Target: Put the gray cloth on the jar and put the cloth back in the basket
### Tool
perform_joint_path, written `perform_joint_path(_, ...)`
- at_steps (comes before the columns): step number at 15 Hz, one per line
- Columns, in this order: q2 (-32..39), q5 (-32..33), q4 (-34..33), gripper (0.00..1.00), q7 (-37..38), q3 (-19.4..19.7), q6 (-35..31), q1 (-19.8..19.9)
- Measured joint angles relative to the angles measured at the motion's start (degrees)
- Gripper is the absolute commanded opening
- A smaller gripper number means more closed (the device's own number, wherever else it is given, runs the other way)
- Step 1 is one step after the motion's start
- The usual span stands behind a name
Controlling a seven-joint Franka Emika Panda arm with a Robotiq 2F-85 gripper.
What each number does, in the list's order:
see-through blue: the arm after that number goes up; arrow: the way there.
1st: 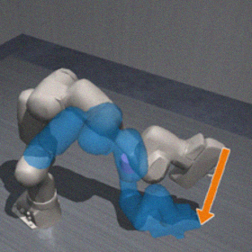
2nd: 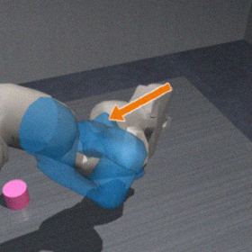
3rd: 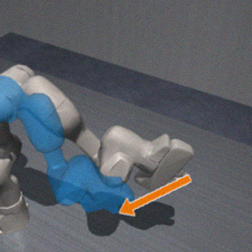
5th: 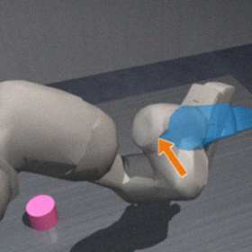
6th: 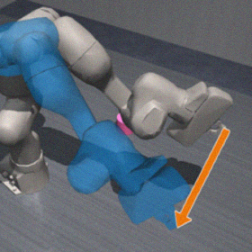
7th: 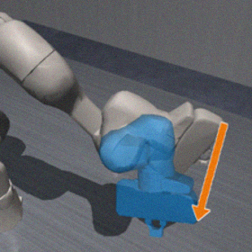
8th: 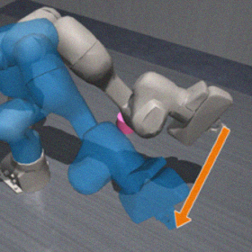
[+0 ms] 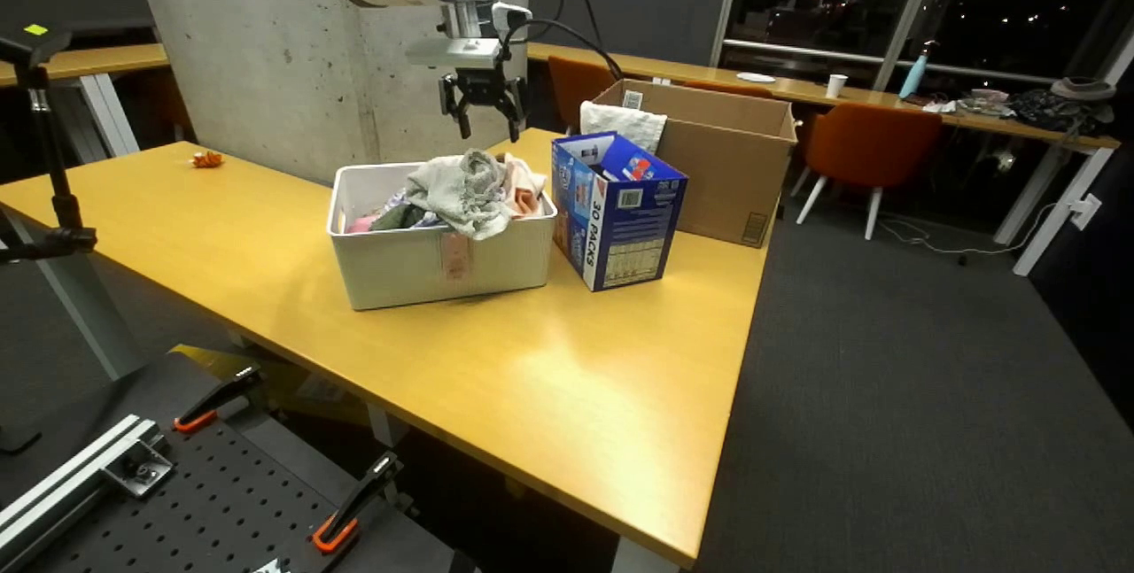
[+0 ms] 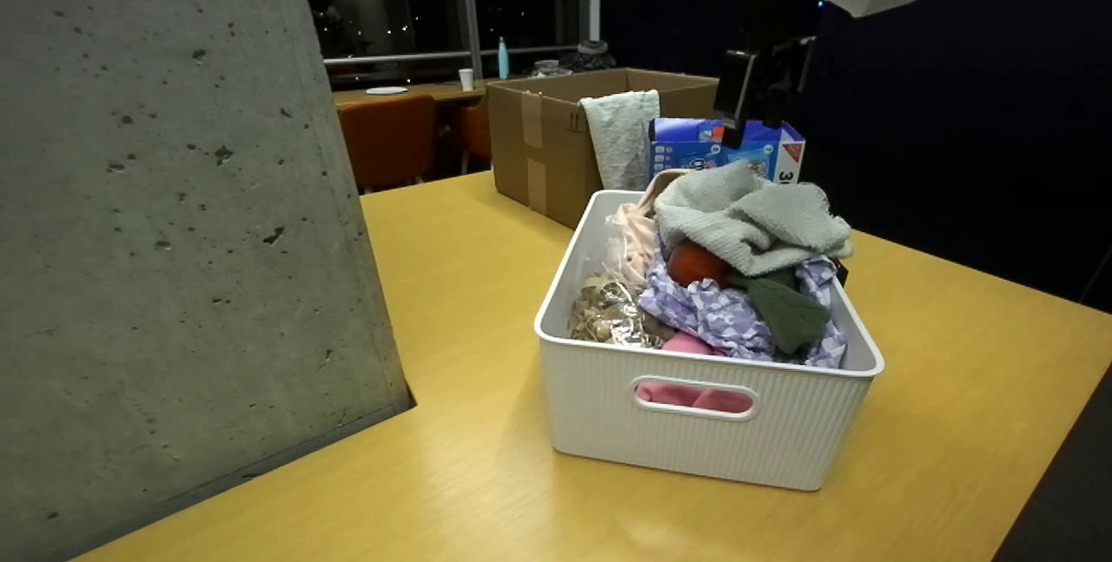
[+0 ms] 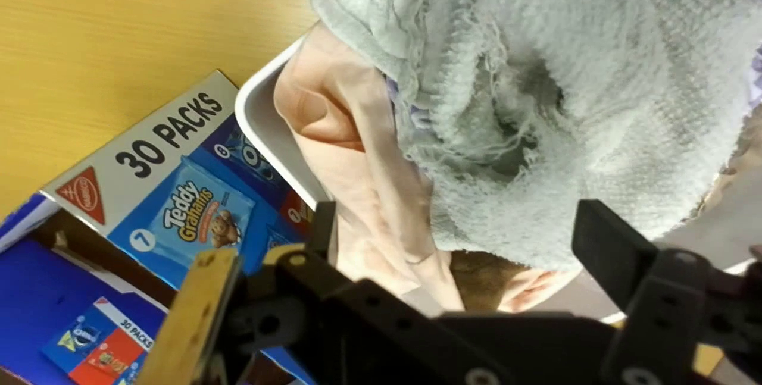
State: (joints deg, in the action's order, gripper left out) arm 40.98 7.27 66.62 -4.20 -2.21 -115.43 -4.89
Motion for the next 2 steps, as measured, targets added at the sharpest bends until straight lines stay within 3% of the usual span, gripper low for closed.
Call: perform_joint_path(2, -2.9, -1.5, 5.6, 1.00, -0.4, 0.0, -4.4, 1.6)
